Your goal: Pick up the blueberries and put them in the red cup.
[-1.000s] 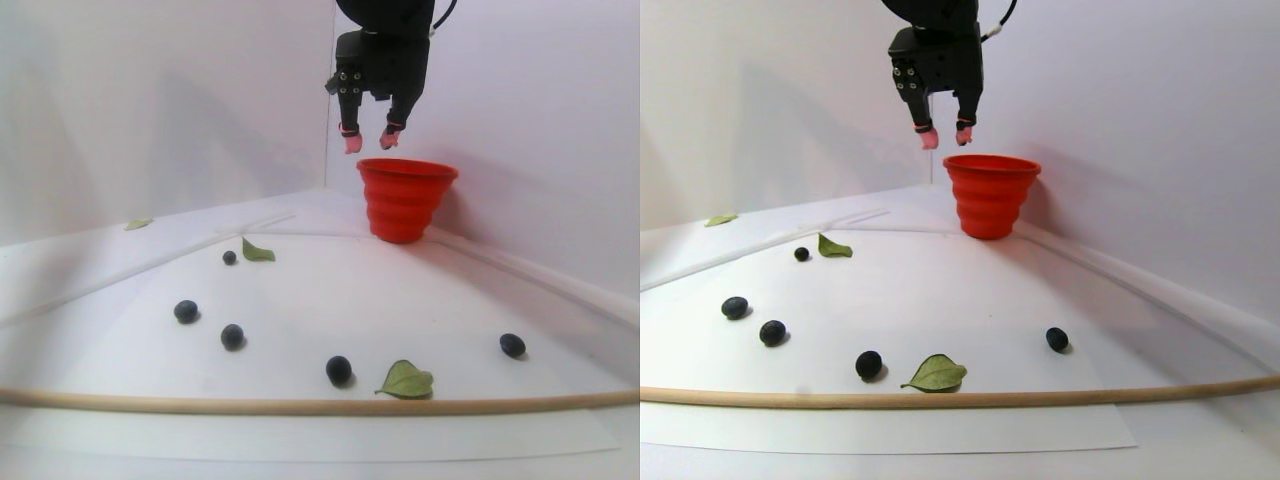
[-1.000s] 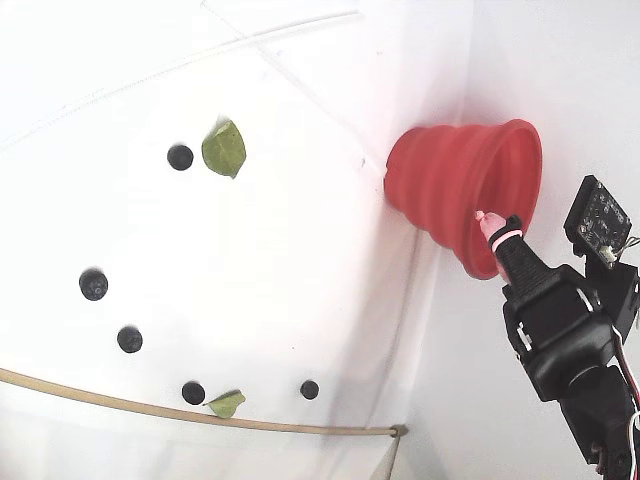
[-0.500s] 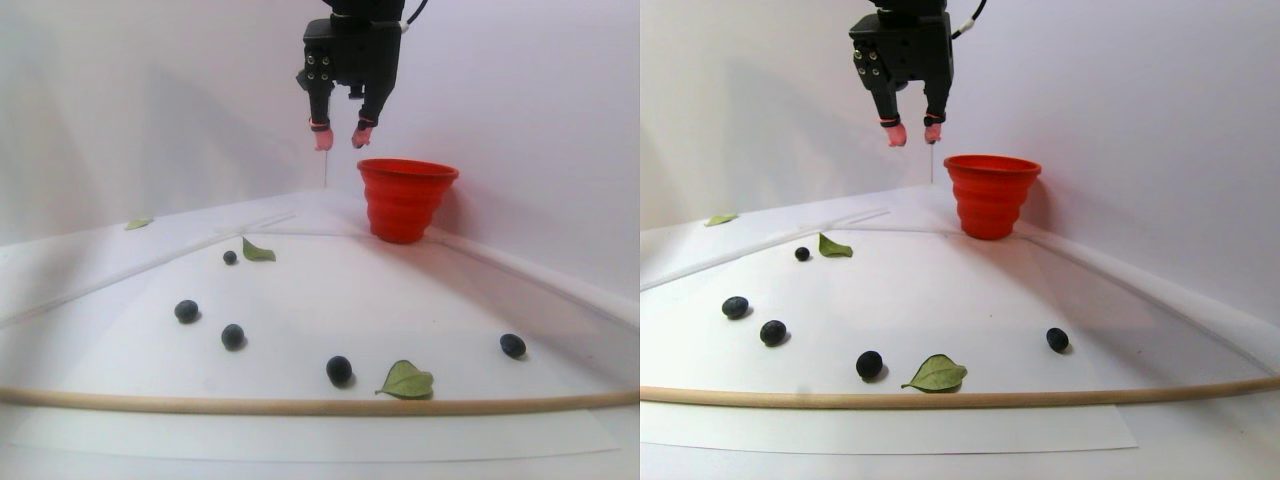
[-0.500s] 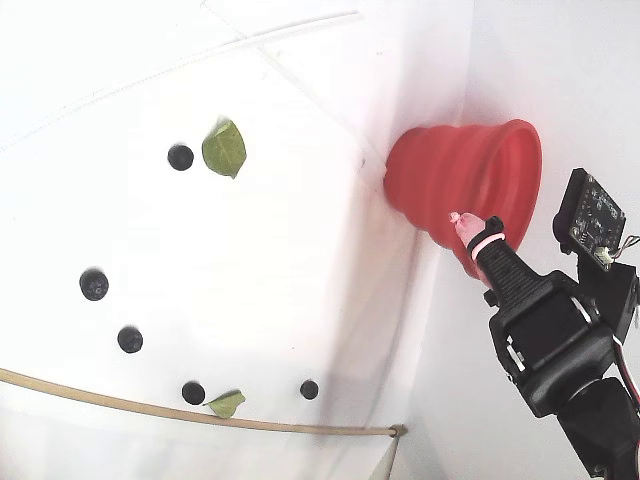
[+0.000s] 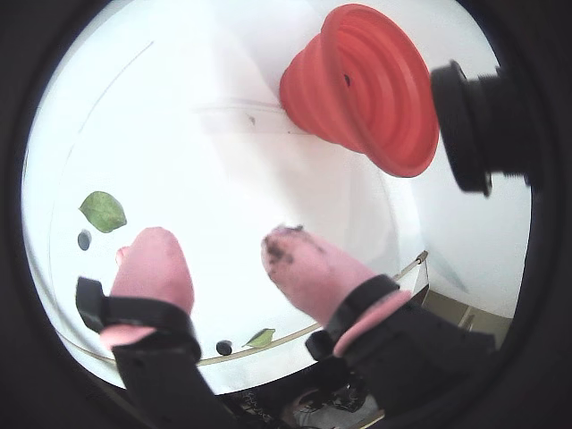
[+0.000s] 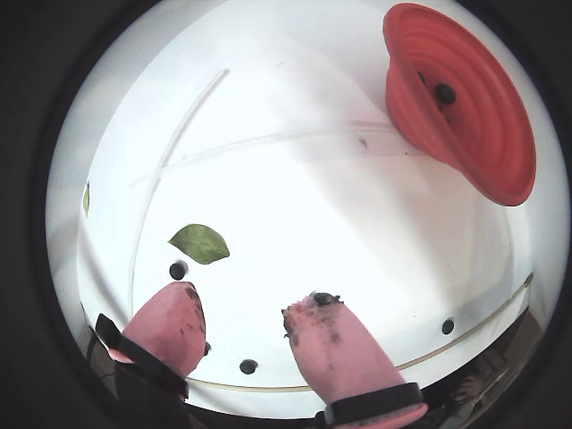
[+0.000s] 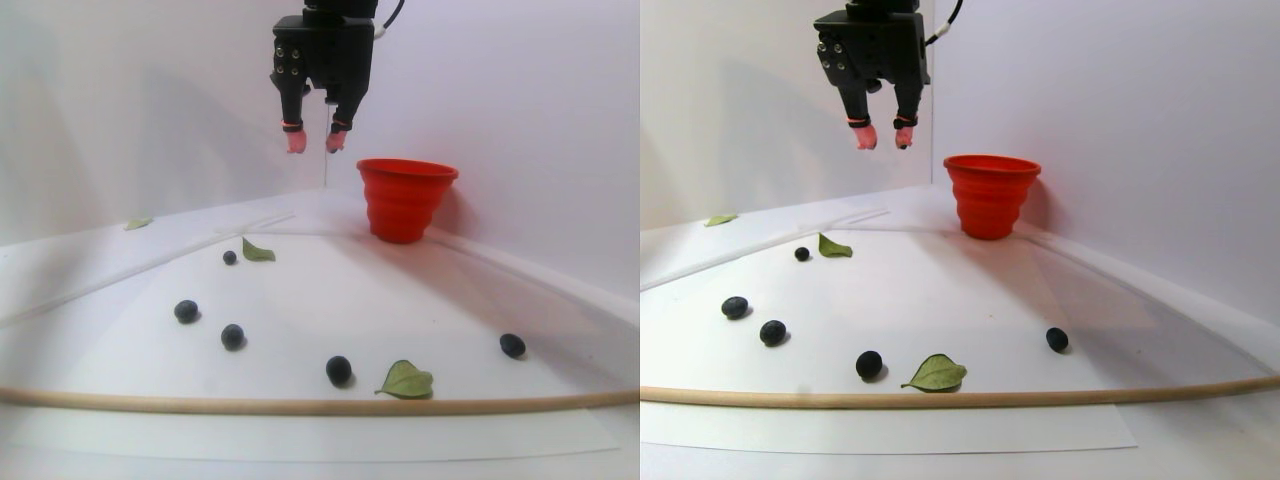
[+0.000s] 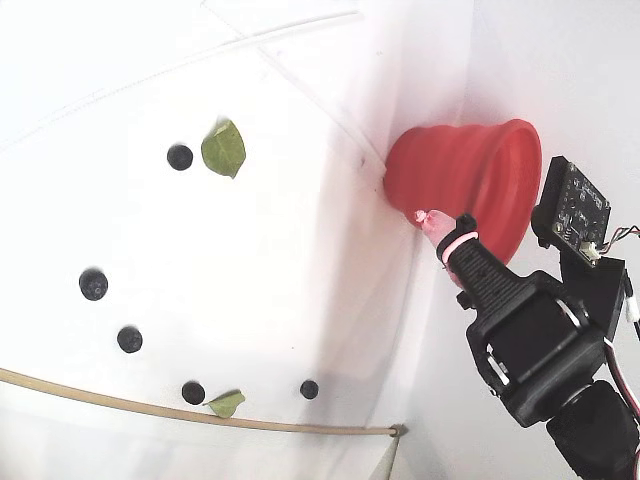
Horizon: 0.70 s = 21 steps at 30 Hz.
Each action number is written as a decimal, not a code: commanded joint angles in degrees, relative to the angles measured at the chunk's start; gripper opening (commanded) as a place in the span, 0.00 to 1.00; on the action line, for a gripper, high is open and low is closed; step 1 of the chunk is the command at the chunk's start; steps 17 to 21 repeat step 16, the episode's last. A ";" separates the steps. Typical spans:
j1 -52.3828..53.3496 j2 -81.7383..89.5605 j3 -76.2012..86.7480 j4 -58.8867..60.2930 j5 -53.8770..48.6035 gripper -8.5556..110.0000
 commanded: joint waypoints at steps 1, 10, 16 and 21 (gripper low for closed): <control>-1.14 6.06 0.00 0.18 0.26 0.22; -4.48 2.72 1.05 0.18 0.79 0.22; -6.33 0.53 2.20 -0.53 0.97 0.22; -6.33 0.53 2.20 -0.53 0.97 0.22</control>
